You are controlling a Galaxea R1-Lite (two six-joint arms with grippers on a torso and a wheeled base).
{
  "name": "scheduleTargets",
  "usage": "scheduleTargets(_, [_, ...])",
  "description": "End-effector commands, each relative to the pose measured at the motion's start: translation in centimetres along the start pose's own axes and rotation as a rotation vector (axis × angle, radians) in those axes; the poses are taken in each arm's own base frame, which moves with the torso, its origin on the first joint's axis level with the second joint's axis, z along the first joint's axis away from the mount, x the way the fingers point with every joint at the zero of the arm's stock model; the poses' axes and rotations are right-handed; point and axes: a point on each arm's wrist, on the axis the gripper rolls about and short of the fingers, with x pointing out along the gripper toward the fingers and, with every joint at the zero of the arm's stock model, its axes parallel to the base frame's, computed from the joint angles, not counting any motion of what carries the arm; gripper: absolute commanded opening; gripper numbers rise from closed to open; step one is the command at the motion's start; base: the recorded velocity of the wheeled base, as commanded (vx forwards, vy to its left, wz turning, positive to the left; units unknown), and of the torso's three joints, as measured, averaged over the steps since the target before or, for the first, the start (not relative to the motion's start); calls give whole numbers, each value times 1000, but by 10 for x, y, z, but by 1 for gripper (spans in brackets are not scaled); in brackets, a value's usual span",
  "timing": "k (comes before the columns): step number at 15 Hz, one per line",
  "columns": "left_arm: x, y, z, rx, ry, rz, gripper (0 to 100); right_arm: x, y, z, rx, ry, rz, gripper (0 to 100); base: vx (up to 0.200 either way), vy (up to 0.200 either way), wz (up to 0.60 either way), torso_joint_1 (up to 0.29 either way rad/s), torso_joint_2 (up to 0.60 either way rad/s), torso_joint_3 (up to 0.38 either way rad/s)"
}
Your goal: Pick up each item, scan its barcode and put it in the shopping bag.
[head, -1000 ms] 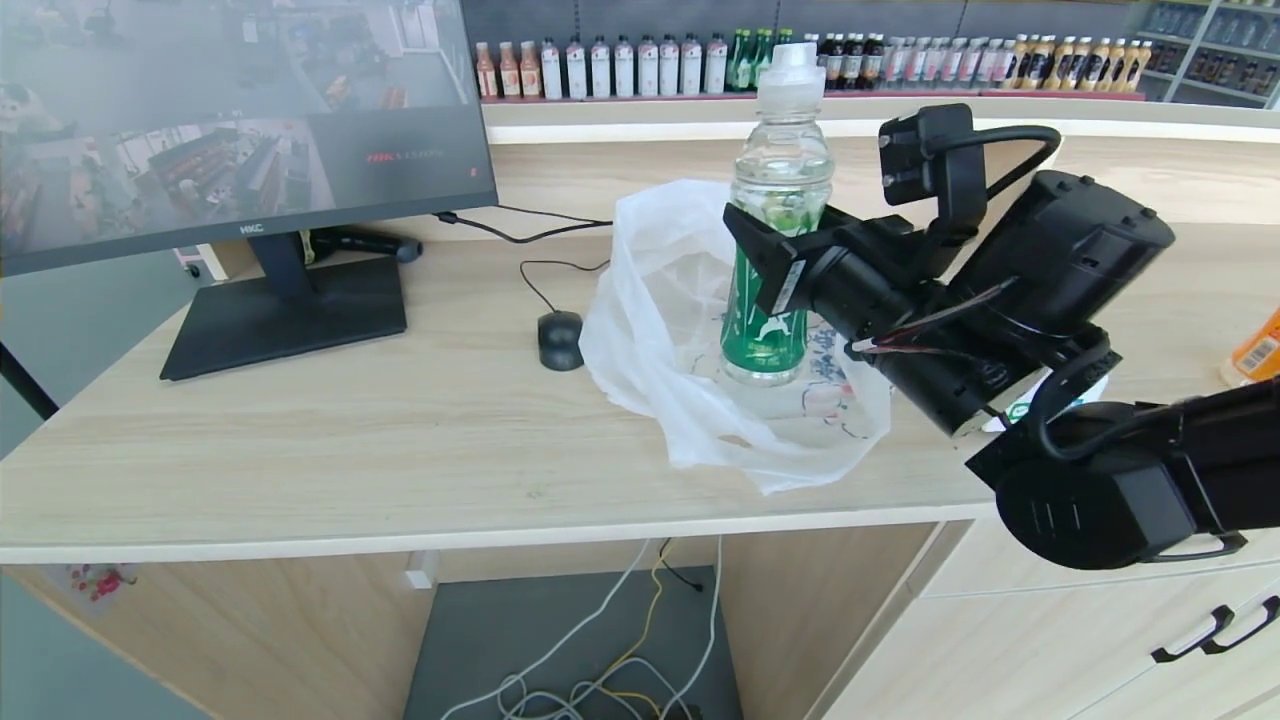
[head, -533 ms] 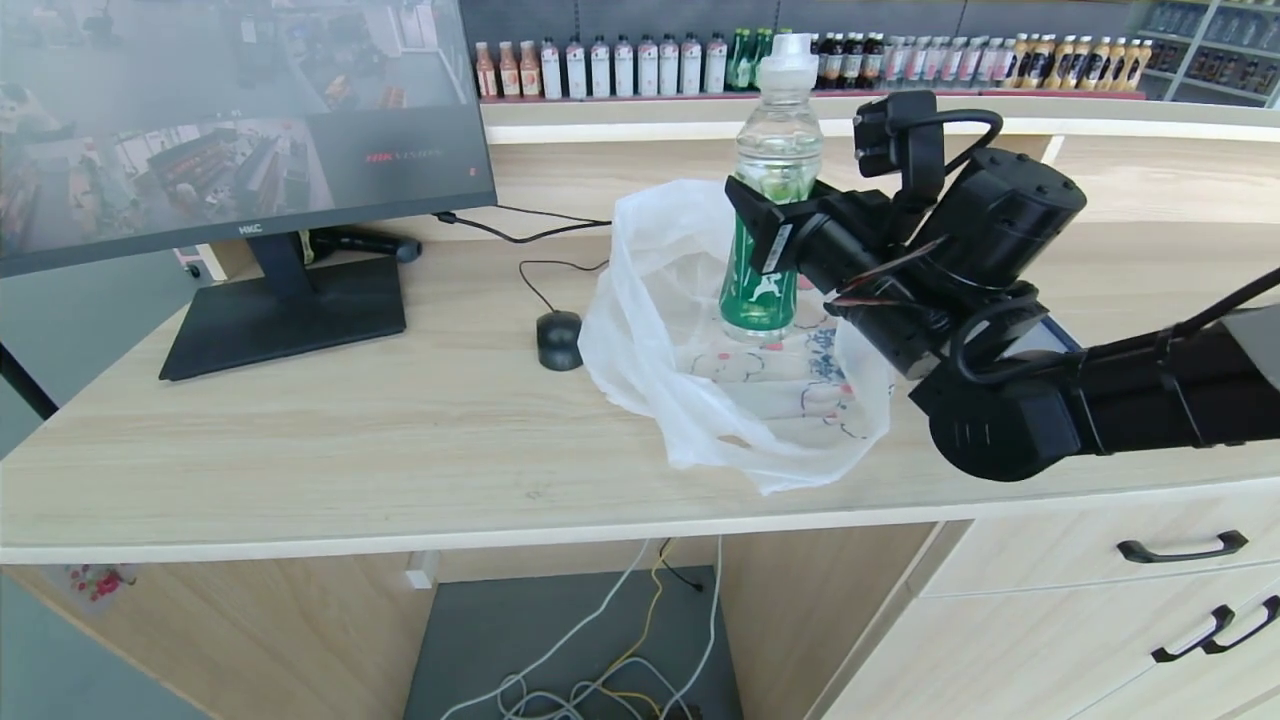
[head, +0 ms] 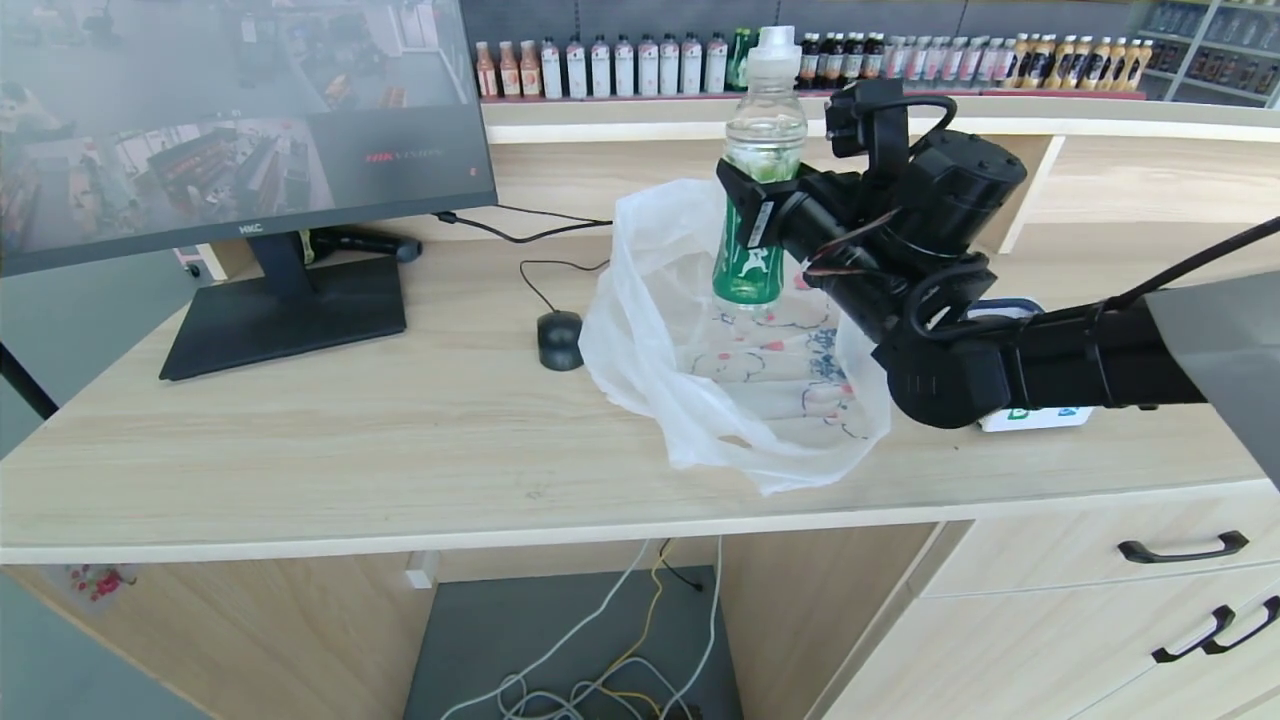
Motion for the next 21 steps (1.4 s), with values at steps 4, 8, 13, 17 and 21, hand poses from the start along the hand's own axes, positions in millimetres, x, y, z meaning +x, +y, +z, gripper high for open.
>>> scheduleTargets(4, [0, 0, 0, 0, -1, 0, 100, 21, -6, -19, -8, 15, -6, 0, 0, 0, 0, 0, 0, 0])
scheduleTargets(8, [0, 0, 0, 0, -1, 0, 100, 24, -6, -33, -10, 52, -6, 0, 0, 0, 0, 0, 0, 0])
scheduleTargets(13, [0, 0, 0, 0, -1, 0, 100, 24, -11, -42, -14, 68, -15, 0, 0, 0, 0, 0, 0, 0])
scheduleTargets(17, [0, 0, 0, 0, -1, 0, 100, 23, -11, -48, -15, 83, -15, 0, 0, 0, 0, 0, 0, 0])
scheduleTargets(21, [0, 0, 0, 0, -1, 0, 100, 23, -13, -59, -11, 101, -19, 0, 0, 0, 0, 0, 0, 0])
